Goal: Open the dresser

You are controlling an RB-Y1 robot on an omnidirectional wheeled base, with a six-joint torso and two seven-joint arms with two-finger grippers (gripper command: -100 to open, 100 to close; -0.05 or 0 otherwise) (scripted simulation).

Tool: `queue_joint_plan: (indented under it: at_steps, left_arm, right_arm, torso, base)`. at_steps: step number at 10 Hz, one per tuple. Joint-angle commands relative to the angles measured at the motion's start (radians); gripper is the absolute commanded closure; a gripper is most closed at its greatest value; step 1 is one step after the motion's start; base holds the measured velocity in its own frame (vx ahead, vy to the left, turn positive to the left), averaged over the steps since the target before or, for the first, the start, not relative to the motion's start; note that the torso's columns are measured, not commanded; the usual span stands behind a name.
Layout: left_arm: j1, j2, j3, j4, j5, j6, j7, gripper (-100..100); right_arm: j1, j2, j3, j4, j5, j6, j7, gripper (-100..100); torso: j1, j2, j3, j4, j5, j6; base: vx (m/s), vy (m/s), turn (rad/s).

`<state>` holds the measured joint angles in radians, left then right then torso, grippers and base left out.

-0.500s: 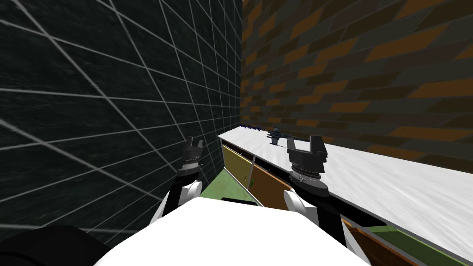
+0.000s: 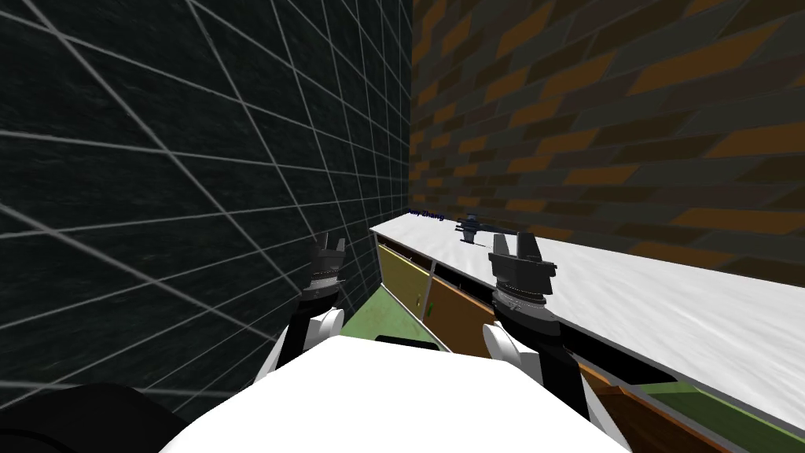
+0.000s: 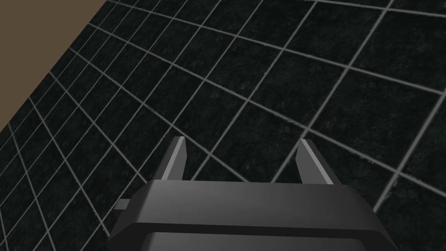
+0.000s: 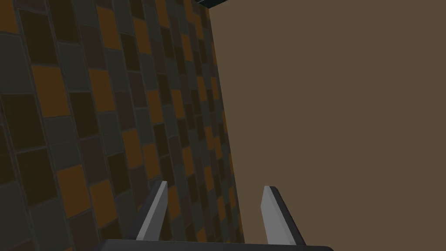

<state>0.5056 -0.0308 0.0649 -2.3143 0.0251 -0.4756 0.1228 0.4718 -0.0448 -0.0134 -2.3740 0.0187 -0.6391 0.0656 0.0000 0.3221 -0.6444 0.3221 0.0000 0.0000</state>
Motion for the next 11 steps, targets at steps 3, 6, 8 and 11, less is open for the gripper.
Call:
queue_joint_plan:
  at_steps: [3,6,8,11]
  left_arm:
    - [0.0,0.0,0.0,0.0,0.0,0.0,0.0,0]
    - [0.0,0.0,0.0,0.0,0.0,0.0,0.0,0]
    - [0.0,0.0,0.0,0.0,0.0,0.0,0.0,0]
    - [0.0,0.0,0.0,0.0,0.0,0.0,0.0,0]
  right_arm:
    - [0.0,0.0,0.0,0.0,0.0,0.0,0.0,0]
    - [0.004,-0.055,-0.013,0.008,0.03,-0.003,0.03,-100]
    - [0.008,-0.095,-0.026,0.015,0.061,-0.007,0.06,-100]
    - [0.016,-0.162,-0.053,0.027,0.123,-0.016,0.12,-100]
  torso:
    - [0.0,0.222,-0.442,0.221,0.0,0.0]
    - [0.001,0.403,-0.807,0.402,0.0,0.0]
    - [0.002,0.414,-0.831,0.414,0.001,0.0]
    - [0.0,0.415,-0.832,0.416,0.0,0.0]
  base:
    - [0.0,0.0,0.0]
    - [0.014,0.02,-0.011]
    - [0.023,0.054,-0.022]
    - [0.042,0.069,-0.025]
